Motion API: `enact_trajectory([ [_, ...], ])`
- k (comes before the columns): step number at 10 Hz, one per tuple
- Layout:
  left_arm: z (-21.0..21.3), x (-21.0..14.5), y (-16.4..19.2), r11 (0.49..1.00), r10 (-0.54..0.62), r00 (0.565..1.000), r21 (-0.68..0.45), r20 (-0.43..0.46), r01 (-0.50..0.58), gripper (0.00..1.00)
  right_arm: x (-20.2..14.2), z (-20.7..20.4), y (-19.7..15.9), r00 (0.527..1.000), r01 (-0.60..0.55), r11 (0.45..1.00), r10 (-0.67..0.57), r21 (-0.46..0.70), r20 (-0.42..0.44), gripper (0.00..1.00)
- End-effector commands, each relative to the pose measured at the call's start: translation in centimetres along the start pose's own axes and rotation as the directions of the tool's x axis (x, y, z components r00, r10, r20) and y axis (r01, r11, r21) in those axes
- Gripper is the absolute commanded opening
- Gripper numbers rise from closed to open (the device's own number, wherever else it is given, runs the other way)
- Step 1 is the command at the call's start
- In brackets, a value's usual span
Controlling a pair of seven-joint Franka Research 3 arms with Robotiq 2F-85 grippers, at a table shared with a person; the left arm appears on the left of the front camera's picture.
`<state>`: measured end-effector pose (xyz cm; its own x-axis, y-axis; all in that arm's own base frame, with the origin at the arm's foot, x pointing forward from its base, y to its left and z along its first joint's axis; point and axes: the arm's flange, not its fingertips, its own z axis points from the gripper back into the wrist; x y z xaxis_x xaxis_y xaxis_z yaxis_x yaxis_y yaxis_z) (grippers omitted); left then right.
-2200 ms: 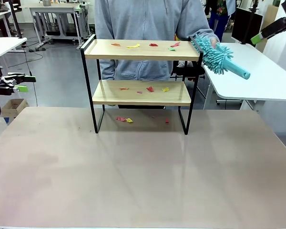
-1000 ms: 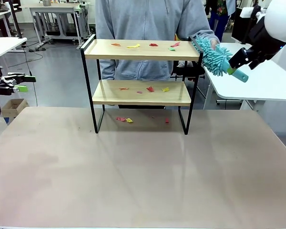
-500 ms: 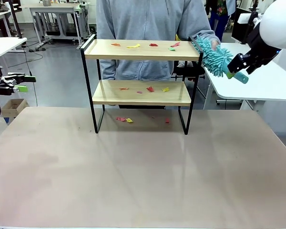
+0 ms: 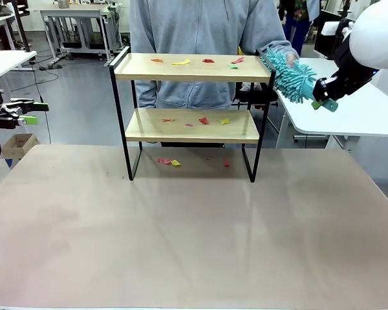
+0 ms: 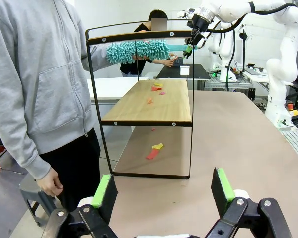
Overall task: Clean the shelf.
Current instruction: Pick up the Duster handed by the human.
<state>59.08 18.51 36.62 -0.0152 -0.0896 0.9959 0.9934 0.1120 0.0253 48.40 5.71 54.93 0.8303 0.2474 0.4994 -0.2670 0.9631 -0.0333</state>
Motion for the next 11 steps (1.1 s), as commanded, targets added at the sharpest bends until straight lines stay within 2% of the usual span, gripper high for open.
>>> enact_trajectory([
  [1, -0.04, 0.21, -0.02, 1.0, -0.004, 1.0, -0.001, 0.0, 0.004, 1.0, 0.67, 0.39, 0.27, 0.999, 0.038, 0.998, -0.037, -0.046, 0.009, 0.0],
  [7, -0.04, 0.21, -0.02, 1.0, -0.004, 1.0, -0.001, 0.0, 0.004, 1.0, 0.55, 0.53, 0.02, 0.995, 0.096, 0.992, -0.096, -0.088, 0.001, 0.0],
  [8, -0.04, 0.21, -0.02, 1.0, -0.004, 1.0, -0.001, 0.0, 0.004, 1.0, 0.45, 0.62, 0.03, 0.997, 0.028, 0.993, -0.019, -0.112, 0.077, 0.0],
  [9, -0.04, 0.21, -0.02, 1.0, -0.004, 1.0, -0.001, 0.0, 0.004, 1.0, 0.32, 0.38, -0.06, 0.998, 0.069, 0.996, -0.069, -0.055, 0.001, 0.0],
  [11, -0.04, 0.21, -0.02, 1.0, -0.004, 1.0, -0.001, 0.0, 0.004, 1.0, 0.32, 0.38, -0.06, 0.998, 0.069, 0.996, -0.069, -0.055, 0.001, 0.0],
])
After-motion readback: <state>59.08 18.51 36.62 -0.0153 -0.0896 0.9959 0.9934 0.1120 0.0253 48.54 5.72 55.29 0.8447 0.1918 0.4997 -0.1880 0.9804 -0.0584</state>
